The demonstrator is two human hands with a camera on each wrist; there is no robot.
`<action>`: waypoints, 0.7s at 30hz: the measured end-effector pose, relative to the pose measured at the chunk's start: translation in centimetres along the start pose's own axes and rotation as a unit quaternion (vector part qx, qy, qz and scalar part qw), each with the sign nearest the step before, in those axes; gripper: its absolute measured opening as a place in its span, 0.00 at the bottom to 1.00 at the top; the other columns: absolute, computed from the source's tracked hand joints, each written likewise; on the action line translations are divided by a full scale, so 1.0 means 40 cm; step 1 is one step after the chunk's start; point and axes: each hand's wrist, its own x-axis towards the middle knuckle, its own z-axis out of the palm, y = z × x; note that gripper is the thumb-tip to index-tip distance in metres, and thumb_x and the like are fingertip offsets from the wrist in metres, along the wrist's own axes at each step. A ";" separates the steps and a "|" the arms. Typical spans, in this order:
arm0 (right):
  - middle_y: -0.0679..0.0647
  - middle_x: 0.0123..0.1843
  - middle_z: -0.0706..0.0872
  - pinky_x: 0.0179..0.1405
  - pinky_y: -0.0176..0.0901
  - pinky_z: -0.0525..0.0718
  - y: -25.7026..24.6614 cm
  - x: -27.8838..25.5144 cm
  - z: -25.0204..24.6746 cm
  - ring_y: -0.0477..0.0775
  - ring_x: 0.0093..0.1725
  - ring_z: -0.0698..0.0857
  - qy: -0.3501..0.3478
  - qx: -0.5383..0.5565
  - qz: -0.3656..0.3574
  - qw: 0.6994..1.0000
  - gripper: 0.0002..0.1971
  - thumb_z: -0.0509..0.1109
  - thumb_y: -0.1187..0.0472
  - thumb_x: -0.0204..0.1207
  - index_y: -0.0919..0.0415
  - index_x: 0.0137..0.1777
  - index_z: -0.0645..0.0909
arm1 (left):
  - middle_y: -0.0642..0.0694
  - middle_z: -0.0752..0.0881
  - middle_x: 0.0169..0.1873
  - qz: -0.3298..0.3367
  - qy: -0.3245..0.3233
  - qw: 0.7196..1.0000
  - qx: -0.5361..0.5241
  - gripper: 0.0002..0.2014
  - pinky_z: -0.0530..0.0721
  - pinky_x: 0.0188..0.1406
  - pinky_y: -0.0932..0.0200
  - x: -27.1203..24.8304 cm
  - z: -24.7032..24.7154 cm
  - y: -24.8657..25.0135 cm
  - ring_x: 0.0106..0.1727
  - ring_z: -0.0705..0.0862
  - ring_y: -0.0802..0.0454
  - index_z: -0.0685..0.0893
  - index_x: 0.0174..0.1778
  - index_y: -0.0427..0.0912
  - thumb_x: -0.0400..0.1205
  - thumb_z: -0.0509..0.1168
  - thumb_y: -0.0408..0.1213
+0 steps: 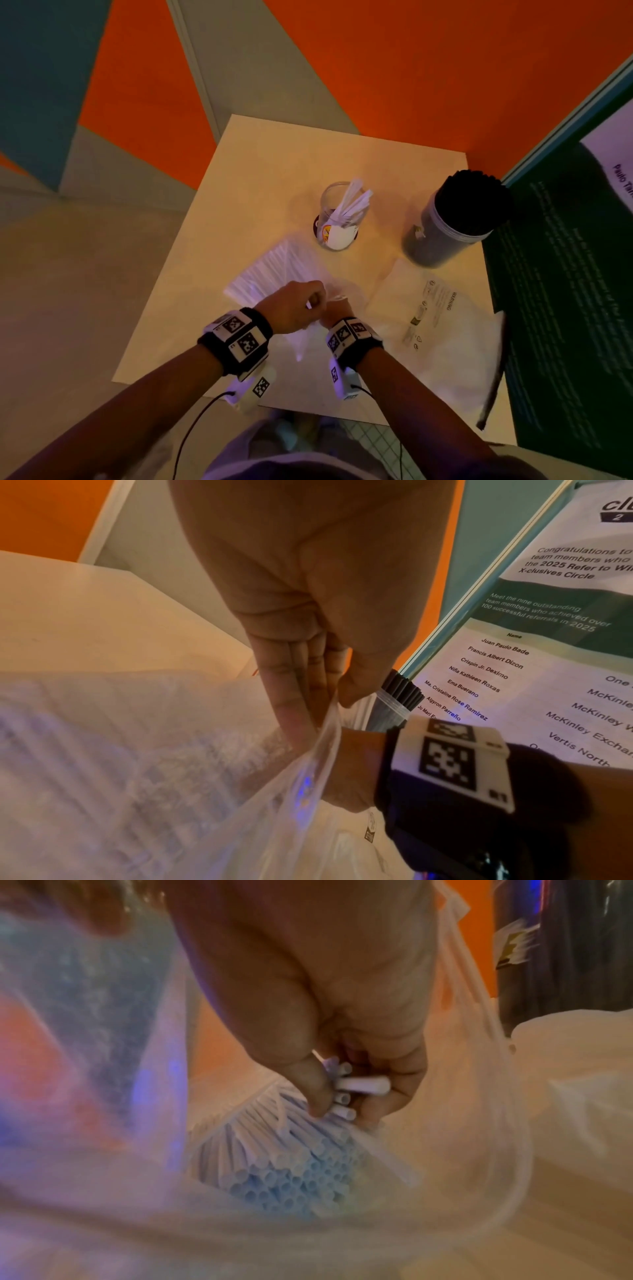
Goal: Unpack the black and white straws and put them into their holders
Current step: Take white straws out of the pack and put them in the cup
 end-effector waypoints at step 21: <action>0.65 0.67 0.81 0.56 0.49 0.76 0.334 -0.399 -0.421 0.63 0.67 0.80 -0.078 -0.154 0.049 0.984 0.17 0.58 0.64 0.83 0.67 0.68 0.77 | 0.45 0.75 0.58 0.058 0.002 0.953 0.296 0.27 0.75 0.51 0.53 0.095 0.048 0.064 0.57 0.74 0.46 0.72 0.64 0.42 0.79 0.65 0.59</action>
